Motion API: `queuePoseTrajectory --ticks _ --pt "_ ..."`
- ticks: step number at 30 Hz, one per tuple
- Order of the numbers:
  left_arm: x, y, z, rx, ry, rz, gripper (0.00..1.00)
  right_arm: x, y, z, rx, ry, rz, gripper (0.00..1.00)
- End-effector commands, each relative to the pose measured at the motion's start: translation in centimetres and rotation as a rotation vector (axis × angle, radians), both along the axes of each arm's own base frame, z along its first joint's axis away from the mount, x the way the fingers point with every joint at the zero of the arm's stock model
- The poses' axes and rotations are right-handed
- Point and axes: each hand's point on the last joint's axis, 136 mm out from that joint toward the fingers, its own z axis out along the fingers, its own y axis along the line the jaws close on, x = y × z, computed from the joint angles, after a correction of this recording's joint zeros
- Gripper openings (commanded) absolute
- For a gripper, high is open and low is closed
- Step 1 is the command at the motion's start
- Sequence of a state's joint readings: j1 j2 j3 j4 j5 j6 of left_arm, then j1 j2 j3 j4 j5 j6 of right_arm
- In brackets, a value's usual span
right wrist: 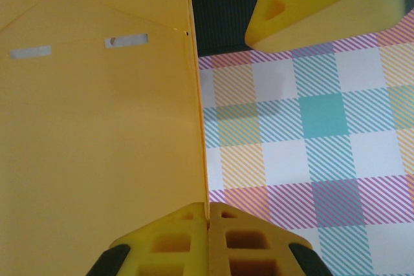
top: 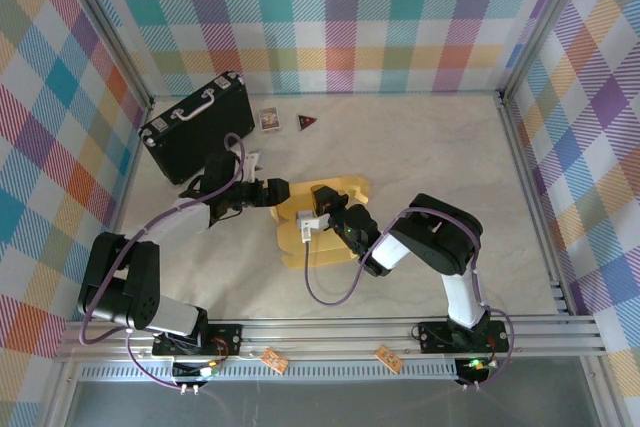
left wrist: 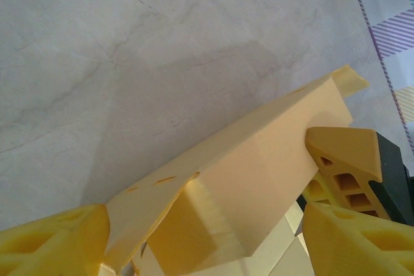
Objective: Fold the paper box
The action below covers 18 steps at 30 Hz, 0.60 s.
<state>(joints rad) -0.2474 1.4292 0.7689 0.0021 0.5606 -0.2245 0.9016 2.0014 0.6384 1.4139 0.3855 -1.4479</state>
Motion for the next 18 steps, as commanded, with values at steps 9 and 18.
queuePoseTrajectory --ticks 9,18 --pt "-2.9 -2.1 0.7 -0.099 0.017 -0.053 0.77 0.1 0.3 -1.0 0.027 0.045 0.006 0.0" --pt "-3.1 -2.2 0.4 -0.097 0.013 -0.051 0.77 0.2 0.3 -1.0 0.029 0.046 -0.002 0.0"
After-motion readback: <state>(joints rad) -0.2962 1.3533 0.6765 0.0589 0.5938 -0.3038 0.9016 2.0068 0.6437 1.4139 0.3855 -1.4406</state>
